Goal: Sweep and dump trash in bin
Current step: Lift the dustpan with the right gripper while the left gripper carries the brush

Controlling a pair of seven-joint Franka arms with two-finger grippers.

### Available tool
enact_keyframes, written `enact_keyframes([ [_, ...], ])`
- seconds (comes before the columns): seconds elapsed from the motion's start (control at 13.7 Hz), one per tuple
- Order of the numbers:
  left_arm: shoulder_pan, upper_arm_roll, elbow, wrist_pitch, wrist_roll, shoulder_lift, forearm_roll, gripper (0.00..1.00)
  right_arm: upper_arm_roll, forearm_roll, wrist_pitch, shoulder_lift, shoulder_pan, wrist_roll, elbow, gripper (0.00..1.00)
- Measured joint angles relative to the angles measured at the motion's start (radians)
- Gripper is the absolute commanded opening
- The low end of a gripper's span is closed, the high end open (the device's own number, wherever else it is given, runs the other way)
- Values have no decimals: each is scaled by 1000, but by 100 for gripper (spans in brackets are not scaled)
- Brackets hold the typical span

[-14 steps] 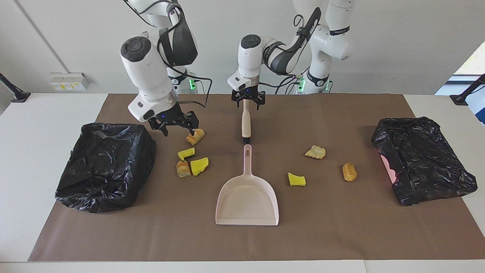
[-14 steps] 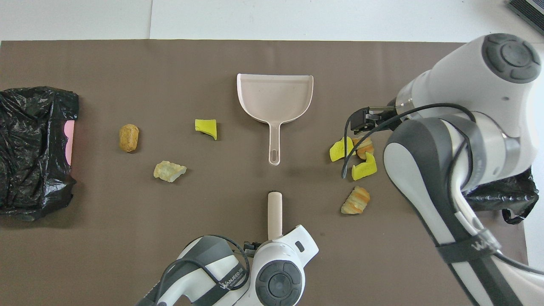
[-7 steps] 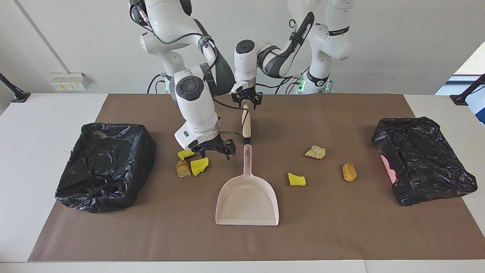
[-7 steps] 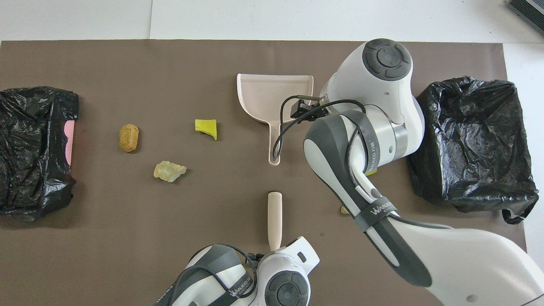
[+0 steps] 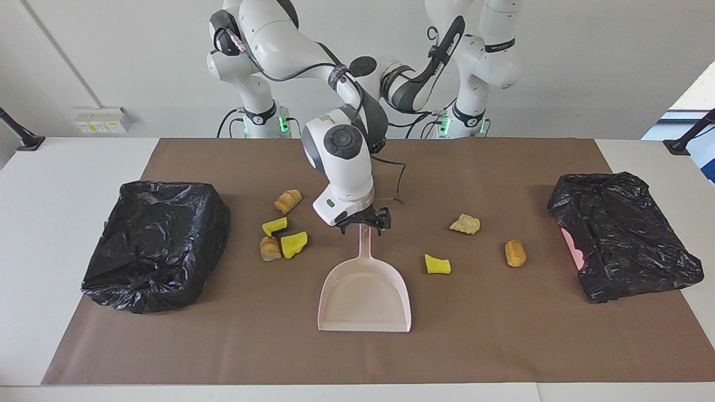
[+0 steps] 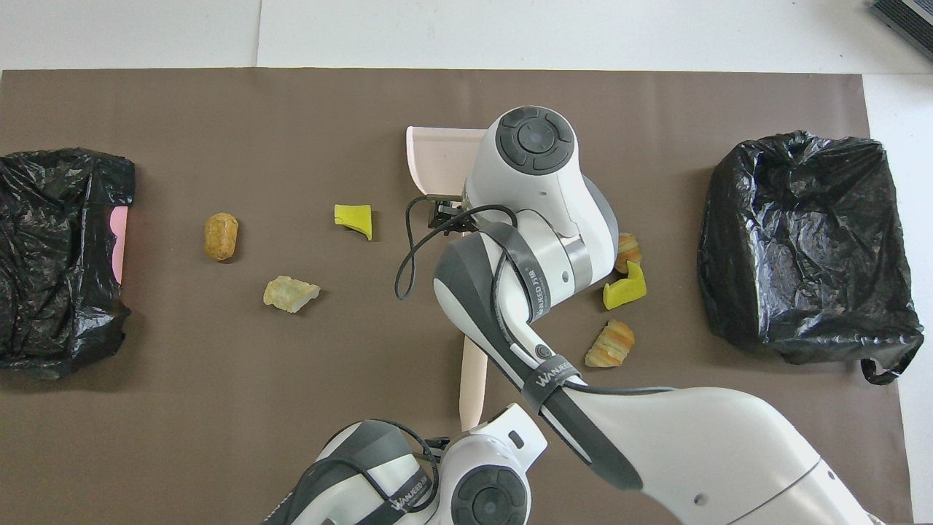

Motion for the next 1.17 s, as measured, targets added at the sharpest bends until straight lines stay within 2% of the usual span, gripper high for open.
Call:
enact_keyframes([
  [0.37,22,26,7,-147,1,-64,1,0,0,-11,43,14,12,-73,-43,100],
  [0.44,42,29,13,-184,7,-79,5,0,1,-28,49,19,23,-74,-48,83],
  [0.51,76,31,18,-214,20,-95,21,0,1,-43,52,22,31,-74,-50,57],
  [0.66,165,34,33,-234,70,-129,47,0,0,-57,53,23,35,-74,-52,22],
  [0.73,217,36,47,-238,112,-142,49,0,0,-68,53,23,35,-74,-52,0],
  [0.95,381,42,83,-283,285,-179,51,0,0,-78,53,23,35,-65,-52,0],
  [1.17,490,43,84,-295,350,-185,88,0,-3,-80,53,20,29,-85,-49,0],
])
